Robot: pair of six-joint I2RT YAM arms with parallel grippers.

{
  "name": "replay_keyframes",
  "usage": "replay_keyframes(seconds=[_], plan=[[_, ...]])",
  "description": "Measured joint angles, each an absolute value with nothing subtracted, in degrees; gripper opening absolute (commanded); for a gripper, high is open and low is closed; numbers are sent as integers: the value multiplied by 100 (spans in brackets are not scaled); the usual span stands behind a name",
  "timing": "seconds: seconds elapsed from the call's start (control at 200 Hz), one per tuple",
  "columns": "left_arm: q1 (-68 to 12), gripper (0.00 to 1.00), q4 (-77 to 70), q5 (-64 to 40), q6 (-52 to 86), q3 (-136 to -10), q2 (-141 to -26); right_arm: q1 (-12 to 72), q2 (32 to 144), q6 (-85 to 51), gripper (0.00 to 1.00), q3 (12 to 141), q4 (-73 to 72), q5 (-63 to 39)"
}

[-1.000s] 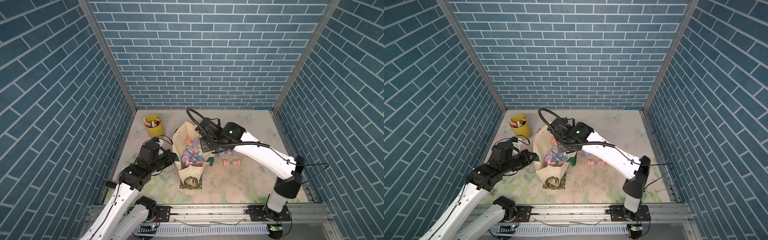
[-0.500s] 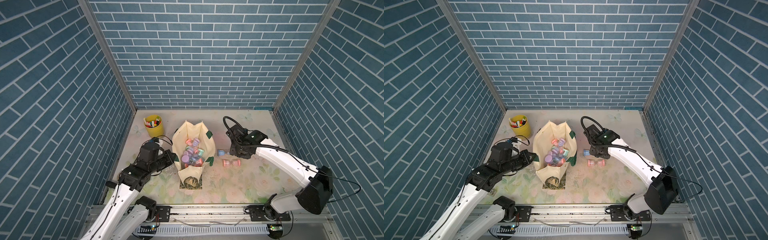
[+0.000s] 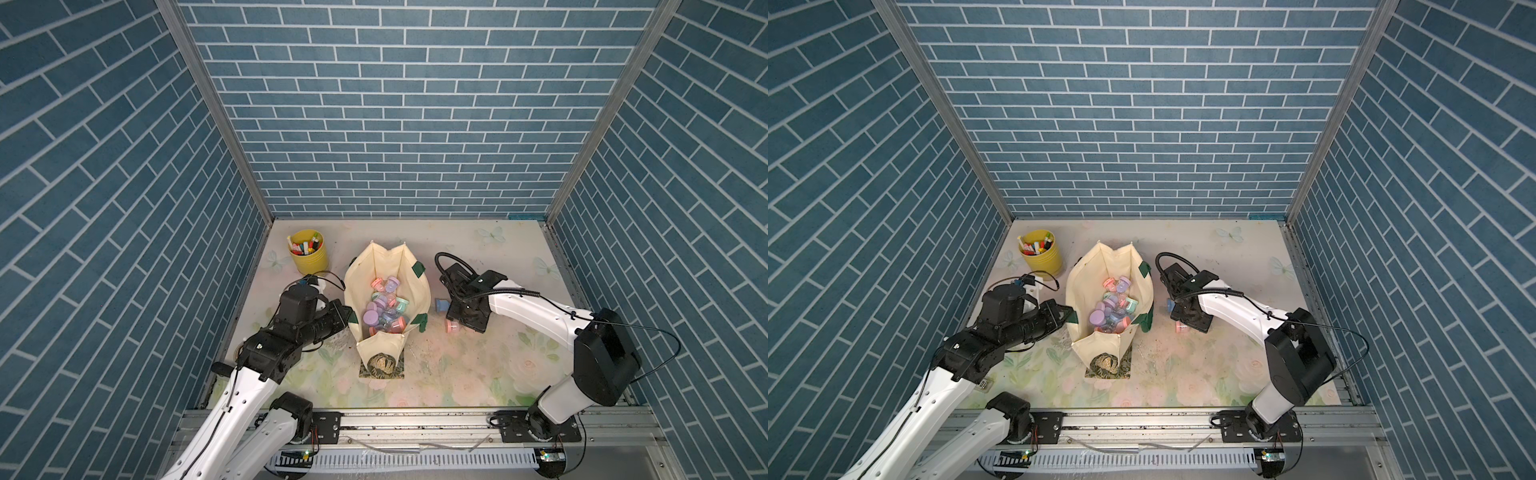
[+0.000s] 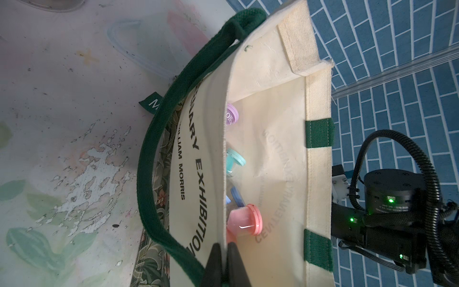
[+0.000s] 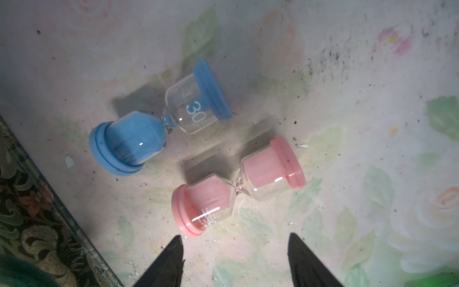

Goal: Put the hourglass into the canvas bag
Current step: Pick up the hourglass from the center of the board.

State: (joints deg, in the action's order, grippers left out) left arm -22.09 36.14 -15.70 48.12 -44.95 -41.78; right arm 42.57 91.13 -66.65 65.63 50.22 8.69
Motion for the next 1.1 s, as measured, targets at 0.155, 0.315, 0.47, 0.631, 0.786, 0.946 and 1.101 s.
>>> replay_keyframes(seconds=[0.155,0.315,0.47,0.631,0.786,0.946,1.101], plan=[[-2209,0,3614,-1570,4812,-4495,-4174,4246,9310,-6842,65,6563,4862,786],[-2209,0,3605,-1570,4812,-4469,-4154,4246,9577,-6930,64,6506,4705,725],[-2204,0,3529,-1577,4812,-4412,-4136,4230,9640,-6969,63,6405,4609,718],[-2204,0,3524,-1579,4812,-4412,-4134,4230,9655,-7013,62,6228,4475,663],[-2204,0,3516,-1577,4814,-4370,-4080,4248,9653,-7072,60,5861,4305,576],[-2202,0,3485,-1573,4818,-4335,-4049,4370,9653,-7170,58,5631,4241,513],[-2200,0,3485,-1573,4818,-4333,-4049,4438,9631,-7229,51,5555,4051,464]])
